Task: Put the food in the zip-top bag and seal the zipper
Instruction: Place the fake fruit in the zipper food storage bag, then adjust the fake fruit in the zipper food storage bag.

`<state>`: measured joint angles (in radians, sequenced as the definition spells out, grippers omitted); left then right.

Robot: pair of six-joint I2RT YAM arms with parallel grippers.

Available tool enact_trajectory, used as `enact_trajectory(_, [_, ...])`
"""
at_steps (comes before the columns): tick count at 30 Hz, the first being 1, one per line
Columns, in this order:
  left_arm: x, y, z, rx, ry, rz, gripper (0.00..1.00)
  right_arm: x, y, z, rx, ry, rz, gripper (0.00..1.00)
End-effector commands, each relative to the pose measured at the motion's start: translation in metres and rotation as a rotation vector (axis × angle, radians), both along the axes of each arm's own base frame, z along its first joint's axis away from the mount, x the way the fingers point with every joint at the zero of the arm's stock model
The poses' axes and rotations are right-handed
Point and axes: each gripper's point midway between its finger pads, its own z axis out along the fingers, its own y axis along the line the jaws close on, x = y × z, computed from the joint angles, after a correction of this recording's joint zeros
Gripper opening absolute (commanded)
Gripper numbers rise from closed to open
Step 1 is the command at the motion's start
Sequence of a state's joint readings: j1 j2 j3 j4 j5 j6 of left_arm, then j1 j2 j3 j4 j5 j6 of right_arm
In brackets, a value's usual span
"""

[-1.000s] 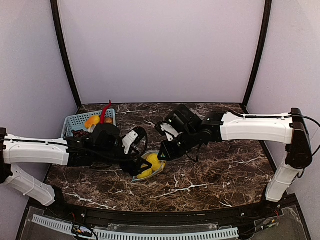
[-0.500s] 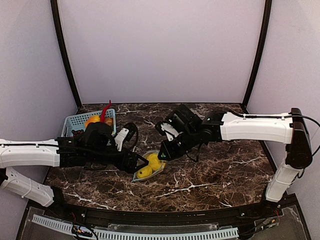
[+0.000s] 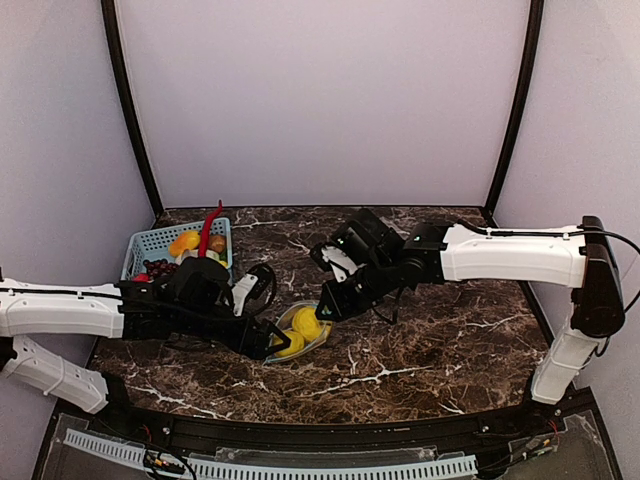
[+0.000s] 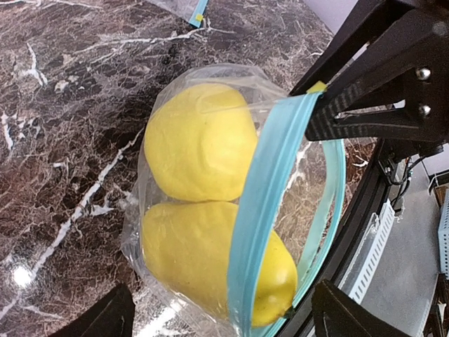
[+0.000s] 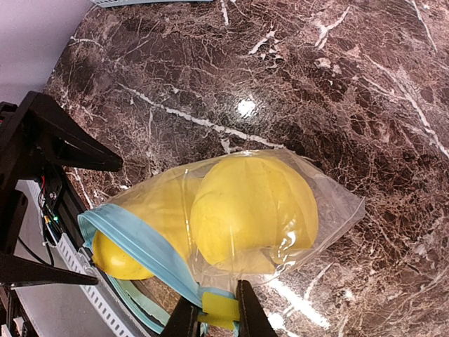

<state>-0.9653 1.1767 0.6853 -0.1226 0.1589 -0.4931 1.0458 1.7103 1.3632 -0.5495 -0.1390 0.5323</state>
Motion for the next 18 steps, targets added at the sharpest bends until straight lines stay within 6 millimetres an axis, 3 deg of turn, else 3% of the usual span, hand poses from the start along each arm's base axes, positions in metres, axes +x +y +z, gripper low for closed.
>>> enact_trajectory(1, [-0.004,-0.002,-0.011,0.039,0.039,-0.017,0.86,0.003,0.004,0.017,0.054,-0.02,0.003,0.09])
enact_trajectory(7, [0.0,-0.003,-0.024,0.073,0.05,-0.01,0.67,0.002,0.004,0.015,0.052,-0.018,0.003,0.09])
enact_trajectory(18, [0.012,-0.012,-0.029,0.095,0.018,-0.002,0.57,0.001,0.004,0.012,0.054,-0.009,0.006,0.09])
